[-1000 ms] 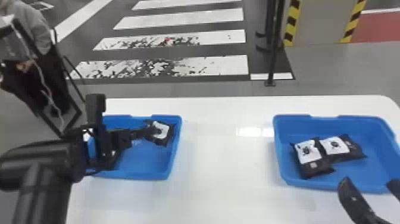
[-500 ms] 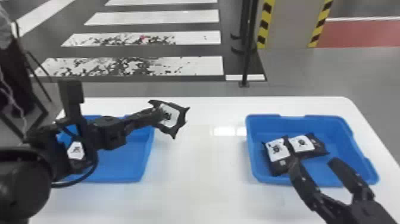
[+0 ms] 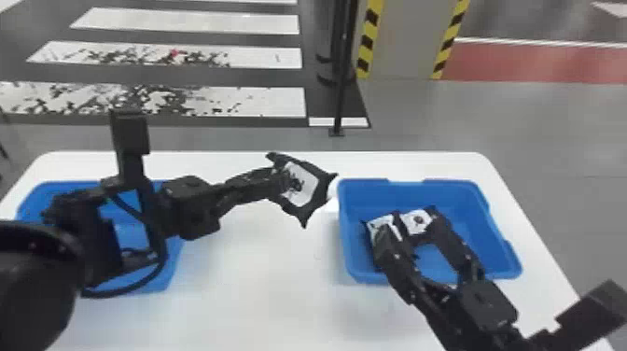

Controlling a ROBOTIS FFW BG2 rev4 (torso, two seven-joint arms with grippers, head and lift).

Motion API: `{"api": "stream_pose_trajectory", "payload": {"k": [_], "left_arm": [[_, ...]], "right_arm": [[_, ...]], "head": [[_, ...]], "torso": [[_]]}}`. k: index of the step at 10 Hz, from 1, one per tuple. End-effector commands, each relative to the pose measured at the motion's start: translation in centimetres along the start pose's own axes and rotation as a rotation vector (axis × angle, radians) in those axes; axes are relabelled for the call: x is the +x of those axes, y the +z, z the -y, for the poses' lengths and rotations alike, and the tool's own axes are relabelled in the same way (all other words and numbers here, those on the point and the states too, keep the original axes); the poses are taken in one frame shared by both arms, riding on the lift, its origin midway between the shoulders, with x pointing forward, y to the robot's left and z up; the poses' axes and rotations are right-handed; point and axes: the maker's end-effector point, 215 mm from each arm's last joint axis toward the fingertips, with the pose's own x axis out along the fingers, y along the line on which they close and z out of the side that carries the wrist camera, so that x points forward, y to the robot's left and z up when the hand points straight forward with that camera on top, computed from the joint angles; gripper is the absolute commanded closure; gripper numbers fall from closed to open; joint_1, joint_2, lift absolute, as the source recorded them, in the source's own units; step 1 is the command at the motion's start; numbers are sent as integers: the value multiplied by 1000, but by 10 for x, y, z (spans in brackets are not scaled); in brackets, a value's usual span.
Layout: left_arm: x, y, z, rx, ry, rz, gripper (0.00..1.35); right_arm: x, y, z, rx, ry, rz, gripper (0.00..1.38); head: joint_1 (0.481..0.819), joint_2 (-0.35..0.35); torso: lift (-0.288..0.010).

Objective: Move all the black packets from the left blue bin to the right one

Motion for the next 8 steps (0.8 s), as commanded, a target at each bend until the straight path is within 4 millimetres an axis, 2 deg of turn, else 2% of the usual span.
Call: {"api": "stream_pose_trajectory", "payload": {"k": [1,3,4,5,7,8], "left_arm": [[17,-5,27,-3,-68,-13,1208],[30,-12,50,-11,-124,-29,1208],[34,-11,57,-8,-140,-30,1208],[35,-12,59,-10,-146,-35,1208],[35,-14,60,-18,-150,-37,1208],[35,-14,61,-18,-151,-35,1208]], "right_arm": [[9,-1,-11,13,37,3,119],[25,-9,-23,34,110,2,134],[31,-12,-29,44,139,1,179],[33,-13,-31,49,150,1,282],[33,-16,-28,75,147,2,989],[32,-14,-28,67,146,7,1292]], "head": [[695,-88],[695,-117],[695,-123],[695,-124],[695,-125],[695,-127]], "torso": [[-154],[-154],[-154],[-154],[-154],[-154]]}}
